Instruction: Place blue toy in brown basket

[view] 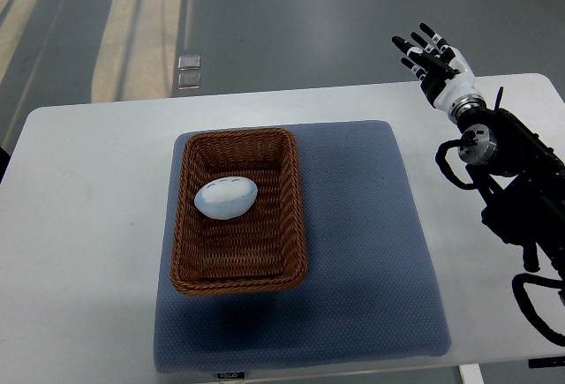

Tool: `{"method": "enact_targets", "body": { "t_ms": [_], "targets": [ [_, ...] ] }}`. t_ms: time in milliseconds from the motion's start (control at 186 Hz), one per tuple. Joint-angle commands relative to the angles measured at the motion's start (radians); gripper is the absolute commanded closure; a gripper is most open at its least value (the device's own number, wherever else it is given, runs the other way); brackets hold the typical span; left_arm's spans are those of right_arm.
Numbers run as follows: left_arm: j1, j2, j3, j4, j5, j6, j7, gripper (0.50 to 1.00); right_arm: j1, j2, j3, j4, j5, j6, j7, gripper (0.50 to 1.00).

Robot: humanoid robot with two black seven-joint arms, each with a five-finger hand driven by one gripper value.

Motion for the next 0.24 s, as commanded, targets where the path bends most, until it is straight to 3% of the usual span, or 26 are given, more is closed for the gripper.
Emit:
{"method": "enact_targets", "body": {
  "t_ms": [0,237],
  "targets": [
    [0.000,0.000,0.000,0.000,0.000,0.000,0.000,0.500,-0.006,0.000,-0.001,-0.002,-0.001,-0.001,0.005,0.593],
    [0.000,0.000,0.001,0.000,0.000,0.000,0.000,0.500,-0.029,0.005,-0.001,-0.002,-0.001,0.000,0.028,0.593]
  ]
}}
